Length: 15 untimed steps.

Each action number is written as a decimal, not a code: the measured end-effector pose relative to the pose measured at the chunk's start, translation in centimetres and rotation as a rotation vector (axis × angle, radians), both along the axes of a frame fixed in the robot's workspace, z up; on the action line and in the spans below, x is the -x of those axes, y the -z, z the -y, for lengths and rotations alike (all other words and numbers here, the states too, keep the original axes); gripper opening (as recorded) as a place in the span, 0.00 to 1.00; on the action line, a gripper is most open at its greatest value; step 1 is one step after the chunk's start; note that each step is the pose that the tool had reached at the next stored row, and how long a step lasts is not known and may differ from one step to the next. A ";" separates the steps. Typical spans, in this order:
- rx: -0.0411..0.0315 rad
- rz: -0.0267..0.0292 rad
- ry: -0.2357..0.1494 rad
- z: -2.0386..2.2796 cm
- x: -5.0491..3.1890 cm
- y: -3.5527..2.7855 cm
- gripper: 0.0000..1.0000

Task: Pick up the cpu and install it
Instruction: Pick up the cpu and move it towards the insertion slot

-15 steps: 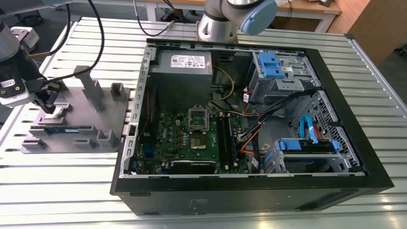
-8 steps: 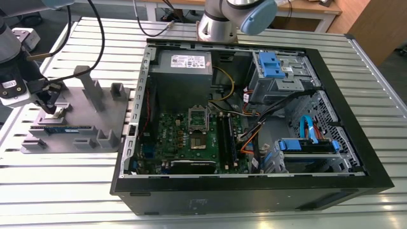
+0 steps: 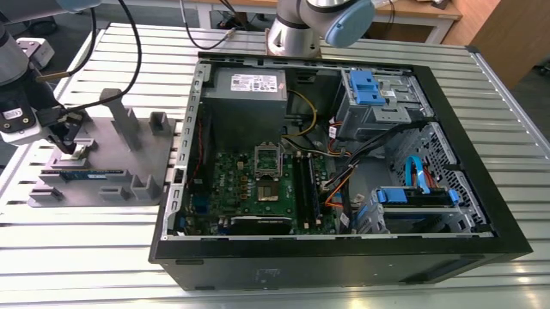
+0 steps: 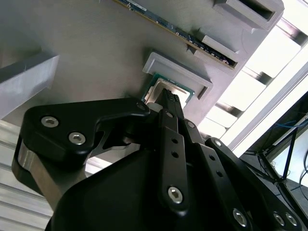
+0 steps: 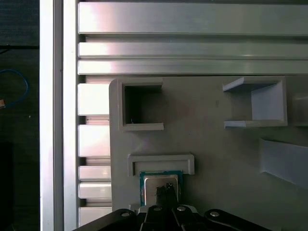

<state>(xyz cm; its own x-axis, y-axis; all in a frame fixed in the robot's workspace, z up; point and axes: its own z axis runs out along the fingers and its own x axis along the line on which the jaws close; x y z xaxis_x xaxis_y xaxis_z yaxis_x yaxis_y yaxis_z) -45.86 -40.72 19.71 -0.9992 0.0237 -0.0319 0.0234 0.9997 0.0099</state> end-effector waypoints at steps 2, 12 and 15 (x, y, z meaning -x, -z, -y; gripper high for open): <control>0.0000 0.0000 0.000 0.00 0.00 0.01 0.11; 0.0000 0.0000 0.000 0.00 0.00 0.04 0.53; 0.0000 0.0000 0.000 0.00 0.00 0.05 0.59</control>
